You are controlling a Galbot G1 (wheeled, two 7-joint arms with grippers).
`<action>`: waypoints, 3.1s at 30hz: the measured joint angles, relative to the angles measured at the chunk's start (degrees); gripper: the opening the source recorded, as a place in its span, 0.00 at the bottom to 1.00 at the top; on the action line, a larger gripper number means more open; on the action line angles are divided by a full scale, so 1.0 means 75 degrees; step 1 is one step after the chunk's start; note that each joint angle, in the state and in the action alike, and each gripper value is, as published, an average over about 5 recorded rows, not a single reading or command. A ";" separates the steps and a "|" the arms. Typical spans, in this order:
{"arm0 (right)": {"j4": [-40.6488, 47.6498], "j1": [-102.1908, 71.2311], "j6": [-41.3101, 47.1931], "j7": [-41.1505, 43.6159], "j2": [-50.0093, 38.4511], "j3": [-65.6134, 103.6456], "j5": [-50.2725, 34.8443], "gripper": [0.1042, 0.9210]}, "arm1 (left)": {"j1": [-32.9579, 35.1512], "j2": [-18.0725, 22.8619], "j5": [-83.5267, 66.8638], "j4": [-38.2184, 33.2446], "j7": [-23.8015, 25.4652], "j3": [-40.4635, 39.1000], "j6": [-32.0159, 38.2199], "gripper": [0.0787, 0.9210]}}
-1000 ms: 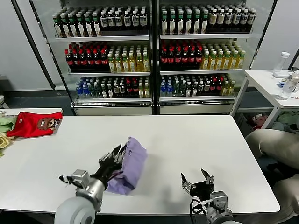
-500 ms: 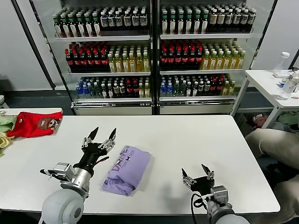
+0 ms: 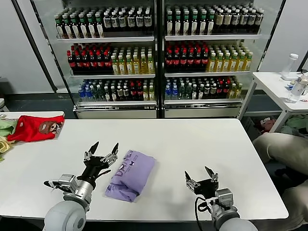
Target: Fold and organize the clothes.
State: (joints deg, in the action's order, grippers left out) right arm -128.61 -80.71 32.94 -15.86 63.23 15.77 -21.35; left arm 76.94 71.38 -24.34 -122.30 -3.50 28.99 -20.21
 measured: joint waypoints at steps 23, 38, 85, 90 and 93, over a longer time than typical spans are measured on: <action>0.1139 0.2998 0.0036 -0.1217 0.0528 -0.2524 -0.1202 0.88 | -0.0024 -0.0264 0.1005 0.0943 0.0444 0.0990 0.0636 0.88; 0.2668 0.5048 0.0050 -0.2871 0.1300 -0.4748 -0.2680 0.88 | 0.0093 -0.0229 0.1382 0.1253 0.0580 0.1544 0.0845 0.88; 0.4127 0.5679 0.0037 -0.4729 0.2405 -0.6132 -0.3578 0.15 | 0.0089 -0.0312 0.1514 0.1710 0.0589 0.1992 0.1080 0.88; 0.3885 0.5571 0.0025 -0.4287 0.2176 -0.5963 -0.3159 0.02 | 0.0118 -0.0310 0.1518 0.1691 0.0579 0.2010 0.1083 0.88; 0.3623 0.5460 0.0014 -0.3955 0.1934 -0.5750 -0.2885 0.01 | 0.0137 -0.0301 0.1521 0.1682 0.0576 0.2022 0.1083 0.88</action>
State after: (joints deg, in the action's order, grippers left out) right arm -101.44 -39.77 33.04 -45.52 77.74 -27.35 -42.99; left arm 77.97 69.12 -12.93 -109.69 0.82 44.15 -12.09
